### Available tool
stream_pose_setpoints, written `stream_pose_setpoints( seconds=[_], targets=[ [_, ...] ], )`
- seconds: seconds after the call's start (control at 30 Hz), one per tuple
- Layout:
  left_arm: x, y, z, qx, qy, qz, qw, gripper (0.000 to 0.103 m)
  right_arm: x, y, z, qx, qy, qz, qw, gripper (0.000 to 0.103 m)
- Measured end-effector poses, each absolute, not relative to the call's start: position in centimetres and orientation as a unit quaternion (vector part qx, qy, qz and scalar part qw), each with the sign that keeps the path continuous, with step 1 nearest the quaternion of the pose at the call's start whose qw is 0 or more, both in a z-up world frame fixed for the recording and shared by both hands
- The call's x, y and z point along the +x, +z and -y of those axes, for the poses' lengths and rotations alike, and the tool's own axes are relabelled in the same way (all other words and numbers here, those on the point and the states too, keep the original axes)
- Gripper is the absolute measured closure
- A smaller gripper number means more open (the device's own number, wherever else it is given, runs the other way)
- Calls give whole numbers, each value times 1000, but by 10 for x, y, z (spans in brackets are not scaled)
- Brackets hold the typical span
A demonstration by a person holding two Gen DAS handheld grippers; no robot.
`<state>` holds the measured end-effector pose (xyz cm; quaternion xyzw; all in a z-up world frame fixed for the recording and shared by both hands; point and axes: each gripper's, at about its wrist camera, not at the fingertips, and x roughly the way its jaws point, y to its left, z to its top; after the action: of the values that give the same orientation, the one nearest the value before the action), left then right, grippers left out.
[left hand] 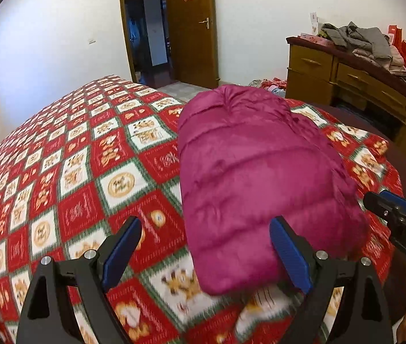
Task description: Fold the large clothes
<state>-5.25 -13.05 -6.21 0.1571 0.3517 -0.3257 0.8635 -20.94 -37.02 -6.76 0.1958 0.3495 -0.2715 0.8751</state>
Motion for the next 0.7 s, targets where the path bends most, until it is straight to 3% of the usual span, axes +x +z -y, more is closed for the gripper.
stream_pose_setpoints(
  seconds=[0.5, 0.53, 0.63, 0.7],
  targets=[
    [-119, -22, 88, 117, -308, -317, 889, 11, -268, -32, 325, 199, -234, -287, 907, 59],
    [-125, -15, 84, 111, -307, -311, 892, 11, -274, -24, 322, 200, -230, -273, 912, 58],
    [-137, -1, 77, 103, -308, -294, 899, 11, -285, -7, 314, 191, -232, -248, 921, 40],
    [-144, 8, 72, 105, -302, -280, 905, 11, -292, 3, 309, 183, -233, -231, 927, 39]
  ],
)
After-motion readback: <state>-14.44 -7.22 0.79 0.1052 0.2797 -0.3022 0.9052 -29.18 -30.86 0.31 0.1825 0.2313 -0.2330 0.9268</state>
